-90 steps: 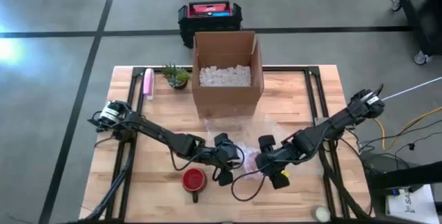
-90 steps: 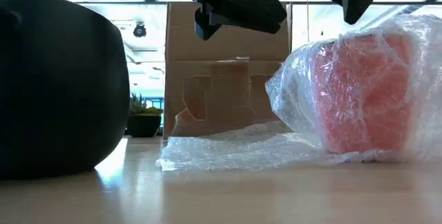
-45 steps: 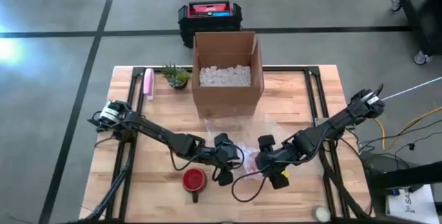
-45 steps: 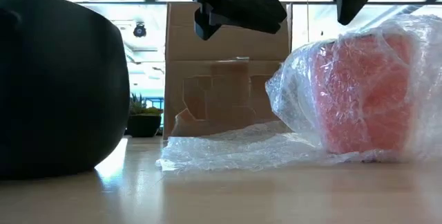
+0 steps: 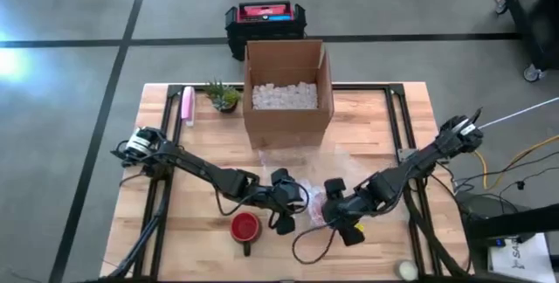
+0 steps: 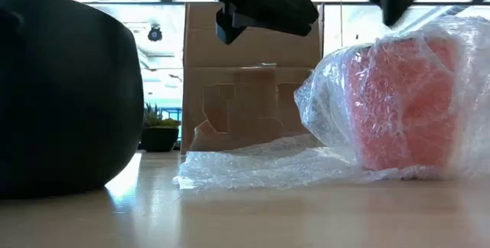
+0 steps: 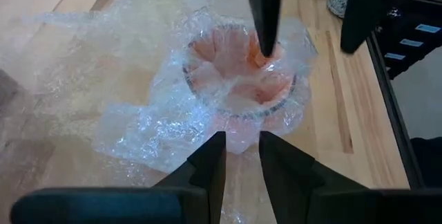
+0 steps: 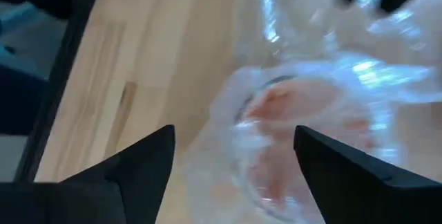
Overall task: Wrap mug
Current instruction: Put the wrapped orange mug into the box, then wrap the black mug with the bubble wrap
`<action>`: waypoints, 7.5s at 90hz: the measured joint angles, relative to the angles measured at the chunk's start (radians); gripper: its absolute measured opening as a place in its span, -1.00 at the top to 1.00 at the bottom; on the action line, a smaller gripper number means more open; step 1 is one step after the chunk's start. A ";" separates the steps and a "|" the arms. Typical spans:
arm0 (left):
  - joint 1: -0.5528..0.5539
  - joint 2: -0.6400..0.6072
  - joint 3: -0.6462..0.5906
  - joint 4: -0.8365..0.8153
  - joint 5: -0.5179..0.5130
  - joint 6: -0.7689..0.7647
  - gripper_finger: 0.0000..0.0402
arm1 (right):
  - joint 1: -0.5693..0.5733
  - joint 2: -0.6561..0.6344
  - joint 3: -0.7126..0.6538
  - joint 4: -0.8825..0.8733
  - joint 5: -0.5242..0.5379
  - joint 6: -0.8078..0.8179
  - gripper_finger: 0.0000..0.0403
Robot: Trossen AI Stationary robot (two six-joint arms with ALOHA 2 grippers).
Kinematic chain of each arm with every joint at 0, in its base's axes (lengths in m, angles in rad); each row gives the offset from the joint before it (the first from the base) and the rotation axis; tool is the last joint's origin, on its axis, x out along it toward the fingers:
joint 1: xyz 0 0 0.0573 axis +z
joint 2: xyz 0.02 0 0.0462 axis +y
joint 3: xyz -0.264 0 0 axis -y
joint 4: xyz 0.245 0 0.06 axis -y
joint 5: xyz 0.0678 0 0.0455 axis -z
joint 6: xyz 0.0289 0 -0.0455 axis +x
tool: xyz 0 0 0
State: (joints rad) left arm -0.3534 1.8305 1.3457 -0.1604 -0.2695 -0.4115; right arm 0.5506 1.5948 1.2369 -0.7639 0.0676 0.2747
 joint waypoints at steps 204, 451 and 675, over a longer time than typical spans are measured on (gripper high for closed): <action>-0.020 -0.198 -0.143 -0.037 -0.072 0.102 0.63 | -0.682 0.131 0.884 -0.177 0.054 -0.653 0.95; 0.064 0.029 -0.117 0.038 -0.024 0.010 0.63 | -0.347 -0.264 0.405 -0.385 -0.170 -0.261 -0.24; 0.093 0.084 -0.053 -0.387 0.279 -0.118 1.00 | -0.006 -0.182 -0.474 0.358 0.188 0.118 0.48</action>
State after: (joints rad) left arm -0.2605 1.9148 1.2930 -0.5474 0.0097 -0.5300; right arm 0.5443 1.4123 0.7628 -0.4056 0.2552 0.3930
